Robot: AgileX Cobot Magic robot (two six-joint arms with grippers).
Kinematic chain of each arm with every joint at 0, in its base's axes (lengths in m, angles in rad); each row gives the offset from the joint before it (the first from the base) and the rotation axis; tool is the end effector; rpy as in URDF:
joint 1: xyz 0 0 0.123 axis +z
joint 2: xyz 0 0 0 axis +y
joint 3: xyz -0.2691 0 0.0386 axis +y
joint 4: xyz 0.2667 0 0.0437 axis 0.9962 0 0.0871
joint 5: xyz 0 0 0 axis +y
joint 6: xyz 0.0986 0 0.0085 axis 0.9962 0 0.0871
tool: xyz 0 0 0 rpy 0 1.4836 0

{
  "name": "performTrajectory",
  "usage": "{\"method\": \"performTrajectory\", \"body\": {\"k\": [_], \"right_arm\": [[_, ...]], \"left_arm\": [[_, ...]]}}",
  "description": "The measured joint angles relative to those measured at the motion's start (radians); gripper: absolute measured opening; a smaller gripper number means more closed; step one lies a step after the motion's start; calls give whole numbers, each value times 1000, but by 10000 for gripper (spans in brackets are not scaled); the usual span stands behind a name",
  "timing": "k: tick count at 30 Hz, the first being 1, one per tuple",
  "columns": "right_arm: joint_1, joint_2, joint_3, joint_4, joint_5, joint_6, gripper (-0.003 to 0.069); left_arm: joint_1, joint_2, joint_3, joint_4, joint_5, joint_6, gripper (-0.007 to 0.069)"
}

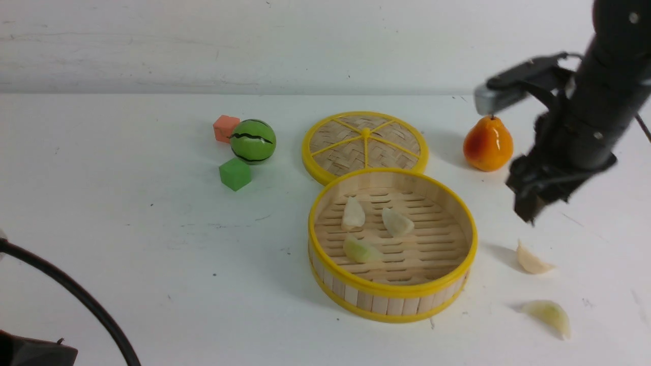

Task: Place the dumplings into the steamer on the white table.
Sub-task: 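Reach for and grasp a dumpling lying on the table beside the steamer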

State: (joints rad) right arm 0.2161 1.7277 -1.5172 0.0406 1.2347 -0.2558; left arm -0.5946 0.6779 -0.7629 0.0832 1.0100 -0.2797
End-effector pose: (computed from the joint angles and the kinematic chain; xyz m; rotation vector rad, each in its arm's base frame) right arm 0.3615 0.0832 0.2731 -0.6711 2.8497 0.0520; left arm 0.1221 -0.0742 0.3147 0.4010 2.3926 -0.2981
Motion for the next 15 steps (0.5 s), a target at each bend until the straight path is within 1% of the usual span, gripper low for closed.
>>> {"method": "performTrajectory", "body": {"k": [3,4,5,7,10,15], "right_arm": [[-67,0,164,50,-13,-50,480],[-69,0,174,53,-17,-53,480],[-79,0,234,63,-42,-72,480],[-80,0,351,66,-139,-96,480],[-77,0,439,52,-289,-98,480],[-77,0,524,0,-480,-38,480]], "left_arm": [[0,0,0,0,-8,8,-3],[0,0,0,0,-8,8,-3],[0,0,0,0,-10,13,-3],[0,0,0,0,-15,16,-1],[0,0,0,1,-19,17,1],[0,0,0,8,-21,19,4]]}}
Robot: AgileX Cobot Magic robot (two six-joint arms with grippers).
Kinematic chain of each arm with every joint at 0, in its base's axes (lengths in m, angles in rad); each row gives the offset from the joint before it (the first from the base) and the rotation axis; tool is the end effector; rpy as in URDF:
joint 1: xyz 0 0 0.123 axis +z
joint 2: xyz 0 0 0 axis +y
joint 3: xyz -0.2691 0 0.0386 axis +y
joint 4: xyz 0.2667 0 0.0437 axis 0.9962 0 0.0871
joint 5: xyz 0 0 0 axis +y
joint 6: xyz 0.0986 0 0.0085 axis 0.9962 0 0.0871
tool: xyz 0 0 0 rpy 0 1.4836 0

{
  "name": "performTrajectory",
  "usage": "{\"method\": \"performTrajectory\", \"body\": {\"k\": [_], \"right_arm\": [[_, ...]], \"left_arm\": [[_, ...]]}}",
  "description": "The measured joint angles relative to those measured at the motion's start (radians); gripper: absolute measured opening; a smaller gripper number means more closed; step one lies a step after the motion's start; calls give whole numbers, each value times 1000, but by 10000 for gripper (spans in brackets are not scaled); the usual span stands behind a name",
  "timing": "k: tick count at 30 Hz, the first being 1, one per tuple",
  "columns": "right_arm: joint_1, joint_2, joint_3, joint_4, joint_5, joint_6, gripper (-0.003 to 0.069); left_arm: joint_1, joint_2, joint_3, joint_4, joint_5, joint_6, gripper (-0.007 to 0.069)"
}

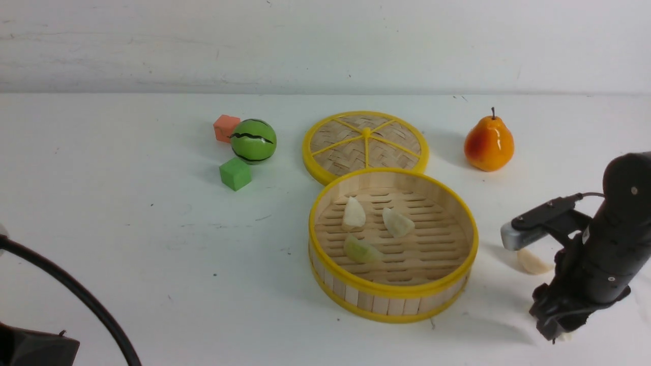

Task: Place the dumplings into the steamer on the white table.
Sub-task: 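Reach for and grasp a dumpling lying on the table beside the steamer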

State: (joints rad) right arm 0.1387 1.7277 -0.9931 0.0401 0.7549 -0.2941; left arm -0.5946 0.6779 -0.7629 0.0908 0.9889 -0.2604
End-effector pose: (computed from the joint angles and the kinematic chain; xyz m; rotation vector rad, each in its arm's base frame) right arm 0.3204 0.0475 0.1389 -0.5989 2.9102 0.0249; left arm 0.1237 -0.0746 0.3161 0.4231 2.3648 -0.2898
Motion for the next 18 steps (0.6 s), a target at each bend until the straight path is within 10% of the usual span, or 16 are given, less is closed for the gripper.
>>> {"method": "performTrajectory", "body": {"k": [9,15,18], "right_arm": [[0,26,11,-4,-125,18,449],[1,47,-3,-23,-71,18,206],[2,38,-36,-40,21,23,212]], "left_arm": [[0,0,0,0,-7,0,6],[0,0,0,1,-13,0,11],[0,0,0,1,-14,0,12]]}}
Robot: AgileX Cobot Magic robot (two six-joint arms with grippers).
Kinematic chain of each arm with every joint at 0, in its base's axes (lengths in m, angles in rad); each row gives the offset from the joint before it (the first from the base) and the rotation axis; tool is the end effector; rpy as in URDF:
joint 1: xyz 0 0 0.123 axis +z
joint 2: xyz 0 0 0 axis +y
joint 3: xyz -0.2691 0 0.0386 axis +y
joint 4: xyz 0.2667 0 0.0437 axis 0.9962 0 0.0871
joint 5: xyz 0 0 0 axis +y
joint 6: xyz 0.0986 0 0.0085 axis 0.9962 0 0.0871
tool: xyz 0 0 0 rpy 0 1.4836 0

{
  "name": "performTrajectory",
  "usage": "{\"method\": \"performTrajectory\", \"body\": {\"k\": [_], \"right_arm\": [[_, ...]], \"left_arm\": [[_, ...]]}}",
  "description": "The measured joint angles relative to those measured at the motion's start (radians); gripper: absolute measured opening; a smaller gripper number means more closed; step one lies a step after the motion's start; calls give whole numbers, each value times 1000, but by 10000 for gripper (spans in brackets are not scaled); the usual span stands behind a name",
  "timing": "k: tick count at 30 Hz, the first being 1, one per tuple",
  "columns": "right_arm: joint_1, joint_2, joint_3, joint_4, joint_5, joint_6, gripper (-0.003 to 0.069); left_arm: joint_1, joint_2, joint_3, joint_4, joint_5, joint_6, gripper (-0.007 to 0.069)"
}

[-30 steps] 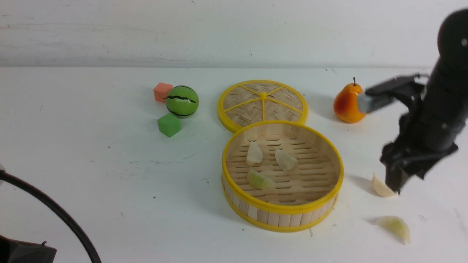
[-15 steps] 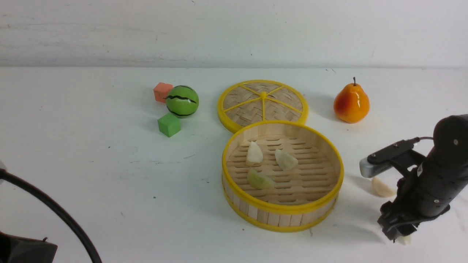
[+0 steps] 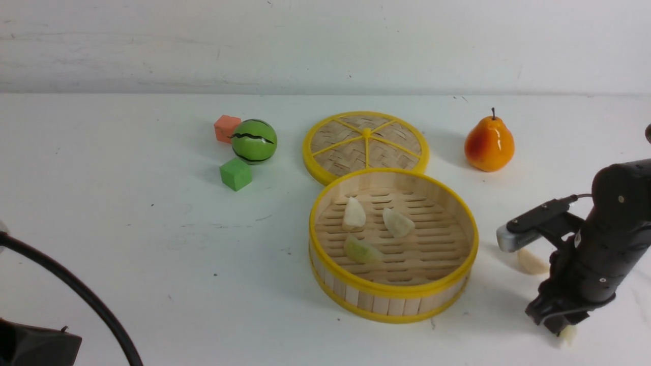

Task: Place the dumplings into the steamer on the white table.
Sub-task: 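Reach for and grasp a dumpling lying on the table beside the steamer, then place the dumpling in the bamboo steamer basket with the right gripper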

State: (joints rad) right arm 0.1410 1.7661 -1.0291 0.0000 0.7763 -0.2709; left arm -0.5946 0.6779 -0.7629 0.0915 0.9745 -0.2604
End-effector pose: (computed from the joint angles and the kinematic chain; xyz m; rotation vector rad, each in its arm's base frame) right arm 0.3278 0.0465 0.1347 -0.6129 2.9338 -0.0141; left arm 0.1245 -0.0752 0.3171 0.4217 2.3508 -0.2954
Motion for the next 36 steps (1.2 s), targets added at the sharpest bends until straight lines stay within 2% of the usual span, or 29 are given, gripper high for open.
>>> {"method": "performTrajectory", "body": {"k": [5,9,15,24,27,30,32,33,36], "right_arm": [[55,-84,-148,12,110,56,213],[161,-118,-307,71,171,80,213],[319,-50,-434,120,139,87,213],[342,161,-438,121,59,190,213],[342,200,-438,123,22,208,233],[342,231,-438,123,-36,230,343],[342,231,-438,121,-45,232,386],[342,230,-444,119,-44,232,433],[342,222,-480,103,15,232,506]], "left_arm": [[0,1,0,0,-4,0,14],[0,1,0,0,-15,0,16],[0,1,0,0,-16,0,19],[0,1,0,0,-3,0,24],[0,1,0,1,1,0,24],[0,1,0,1,4,0,24],[0,1,0,1,4,0,24],[0,1,0,1,4,0,24],[0,1,0,1,4,0,24]]}}
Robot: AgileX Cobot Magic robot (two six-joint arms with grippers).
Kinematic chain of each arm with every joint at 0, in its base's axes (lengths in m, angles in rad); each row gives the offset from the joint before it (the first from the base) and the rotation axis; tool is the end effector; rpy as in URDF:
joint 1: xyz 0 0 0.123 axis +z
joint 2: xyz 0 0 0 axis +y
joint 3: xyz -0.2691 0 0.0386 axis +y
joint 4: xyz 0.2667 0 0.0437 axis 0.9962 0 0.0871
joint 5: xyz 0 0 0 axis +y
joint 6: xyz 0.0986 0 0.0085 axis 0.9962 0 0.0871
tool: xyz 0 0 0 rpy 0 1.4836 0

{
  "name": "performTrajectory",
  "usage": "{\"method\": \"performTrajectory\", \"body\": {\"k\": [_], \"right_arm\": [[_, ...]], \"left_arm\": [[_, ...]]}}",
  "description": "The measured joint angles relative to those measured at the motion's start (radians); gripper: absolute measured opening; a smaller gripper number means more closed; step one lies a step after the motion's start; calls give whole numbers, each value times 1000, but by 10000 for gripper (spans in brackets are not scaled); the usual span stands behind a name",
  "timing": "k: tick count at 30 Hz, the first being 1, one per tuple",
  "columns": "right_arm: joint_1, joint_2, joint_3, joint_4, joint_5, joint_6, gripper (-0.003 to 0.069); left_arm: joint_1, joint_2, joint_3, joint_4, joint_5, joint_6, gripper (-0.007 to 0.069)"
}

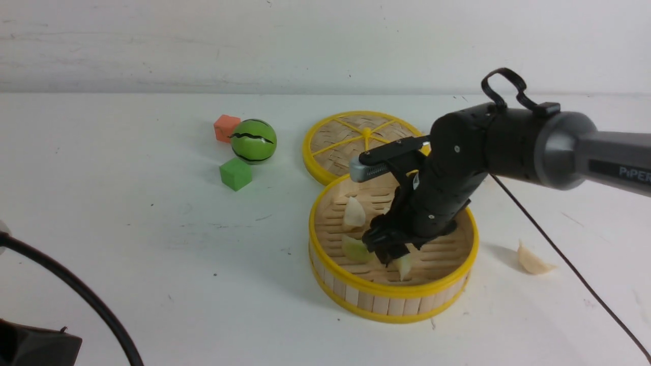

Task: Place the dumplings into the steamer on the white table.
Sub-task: 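Reach for and grasp a dumpling lying on the table beside the steamer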

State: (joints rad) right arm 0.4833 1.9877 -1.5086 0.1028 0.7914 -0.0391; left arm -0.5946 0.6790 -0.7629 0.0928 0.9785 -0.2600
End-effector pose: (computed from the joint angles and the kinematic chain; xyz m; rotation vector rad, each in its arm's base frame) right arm 0.3849 0.2102 0.1779 -0.6383 2.6988 0.2379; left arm 0.1245 -0.0750 0.3167 0.4231 2.3552 -0.2915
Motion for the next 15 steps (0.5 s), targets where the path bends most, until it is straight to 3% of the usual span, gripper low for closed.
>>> {"method": "performTrajectory", "body": {"k": [9,15], "right_arm": [[-24,-161,-106,-160,309,-36,524],[-197,-209,-108,-194,393,-46,507]], "left_arm": [[0,0,0,-4,-1,0,24],[0,0,0,-7,-16,0,24]]}}
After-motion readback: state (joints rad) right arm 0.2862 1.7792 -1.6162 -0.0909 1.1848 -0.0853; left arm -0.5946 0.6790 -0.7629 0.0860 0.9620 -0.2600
